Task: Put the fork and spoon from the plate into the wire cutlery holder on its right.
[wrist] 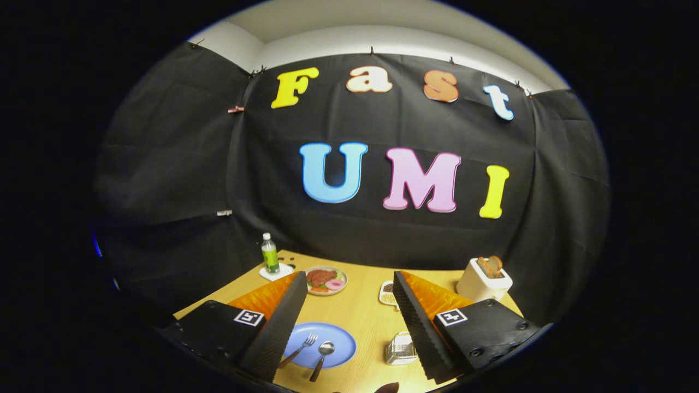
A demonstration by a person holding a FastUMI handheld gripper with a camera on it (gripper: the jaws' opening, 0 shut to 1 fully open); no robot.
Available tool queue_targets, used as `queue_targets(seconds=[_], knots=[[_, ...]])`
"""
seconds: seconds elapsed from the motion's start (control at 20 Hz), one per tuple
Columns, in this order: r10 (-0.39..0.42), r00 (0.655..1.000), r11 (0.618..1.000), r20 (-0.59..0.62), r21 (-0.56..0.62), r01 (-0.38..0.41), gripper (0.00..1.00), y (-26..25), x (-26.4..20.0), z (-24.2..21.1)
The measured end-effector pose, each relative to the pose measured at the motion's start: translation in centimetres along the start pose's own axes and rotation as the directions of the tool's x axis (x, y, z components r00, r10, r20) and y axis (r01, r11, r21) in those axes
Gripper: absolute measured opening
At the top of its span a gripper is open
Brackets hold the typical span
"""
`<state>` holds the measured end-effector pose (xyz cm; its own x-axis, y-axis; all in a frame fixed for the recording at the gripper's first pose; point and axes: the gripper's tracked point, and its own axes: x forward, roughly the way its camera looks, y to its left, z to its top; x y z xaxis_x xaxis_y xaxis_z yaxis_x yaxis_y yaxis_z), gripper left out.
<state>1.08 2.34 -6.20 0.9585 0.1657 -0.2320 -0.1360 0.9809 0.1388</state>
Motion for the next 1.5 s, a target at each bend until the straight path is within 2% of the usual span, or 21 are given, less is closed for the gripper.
queue_targets(seconds=[0.2,0.4,0.55,0.8,0.95,1.05,1.3,1.35,1.5], knots=[[0.037,0.986,0.999,-0.161,0.028,-0.033,0.98,1.2,0.6,-4.3],[0.057,0.934,0.998,-0.354,0.046,-0.043,0.98,2.2,0.8,-9.9],[0.051,0.872,0.999,-0.487,0.031,-0.042,0.98,2.6,0.9,-14.2],[0.086,0.728,0.995,-0.680,0.026,-0.094,0.97,4.7,0.9,-22.0],[0.093,0.628,0.994,-0.773,0.037,-0.101,0.88,5.7,0.9,-26.9],[0.086,0.574,0.995,-0.814,0.046,-0.083,0.82,6.0,1.3,-29.7],[0.051,0.483,0.999,-0.874,0.043,-0.029,0.75,6.0,2.8,-34.3],[0.049,0.469,0.999,-0.882,0.045,-0.019,0.64,6.2,3.0,-34.9],[0.053,0.430,0.998,-0.901,0.055,-0.009,0.45,6.4,3.4,-36.2]])
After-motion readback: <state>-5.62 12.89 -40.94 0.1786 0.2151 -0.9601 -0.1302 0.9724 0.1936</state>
